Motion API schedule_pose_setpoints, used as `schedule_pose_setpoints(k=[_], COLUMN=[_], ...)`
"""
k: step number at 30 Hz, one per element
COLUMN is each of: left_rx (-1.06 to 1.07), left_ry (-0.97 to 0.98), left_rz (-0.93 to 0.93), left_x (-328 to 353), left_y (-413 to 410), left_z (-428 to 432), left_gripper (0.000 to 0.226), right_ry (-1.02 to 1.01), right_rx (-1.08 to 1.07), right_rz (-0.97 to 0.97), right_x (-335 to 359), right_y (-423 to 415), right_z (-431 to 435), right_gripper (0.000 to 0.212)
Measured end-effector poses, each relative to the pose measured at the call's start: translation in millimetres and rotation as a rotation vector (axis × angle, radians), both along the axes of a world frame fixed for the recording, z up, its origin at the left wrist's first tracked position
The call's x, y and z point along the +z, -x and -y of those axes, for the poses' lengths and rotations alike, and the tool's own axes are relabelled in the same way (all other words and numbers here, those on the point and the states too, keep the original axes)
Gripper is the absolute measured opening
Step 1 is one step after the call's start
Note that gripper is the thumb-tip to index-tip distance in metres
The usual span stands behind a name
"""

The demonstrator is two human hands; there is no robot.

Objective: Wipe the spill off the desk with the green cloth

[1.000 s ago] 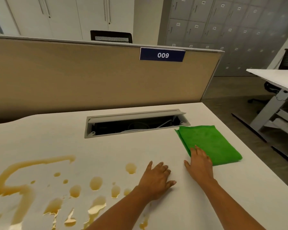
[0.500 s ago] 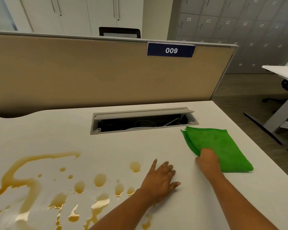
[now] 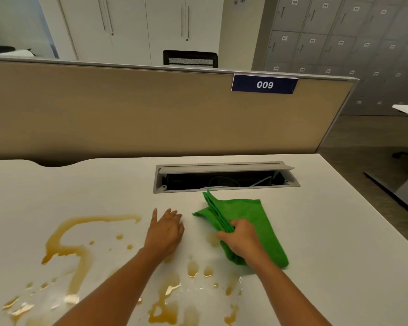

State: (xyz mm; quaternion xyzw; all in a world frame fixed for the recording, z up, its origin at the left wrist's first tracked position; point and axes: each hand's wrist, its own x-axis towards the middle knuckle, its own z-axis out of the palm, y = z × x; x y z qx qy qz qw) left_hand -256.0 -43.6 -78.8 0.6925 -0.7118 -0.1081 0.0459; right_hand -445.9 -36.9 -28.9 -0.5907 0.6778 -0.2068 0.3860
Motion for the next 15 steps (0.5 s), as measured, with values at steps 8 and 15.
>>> schedule_pose_setpoints(k=[8,15], left_rx=[-0.038,-0.033], left_ry=[-0.064,-0.019], left_rz=[0.064,0.028], left_x=[-6,-5], left_y=[-22,-26], left_z=[-6,-5], left_gripper=[0.046,0.047], right_ry=[0.015,0.355], right_rx=[0.121,0.131], right_rz=[-0.091,-0.379], right_x=[-31,-52], right_y=[-38,-4], right_z=[-21,-1], right_gripper=[0.036,0.048])
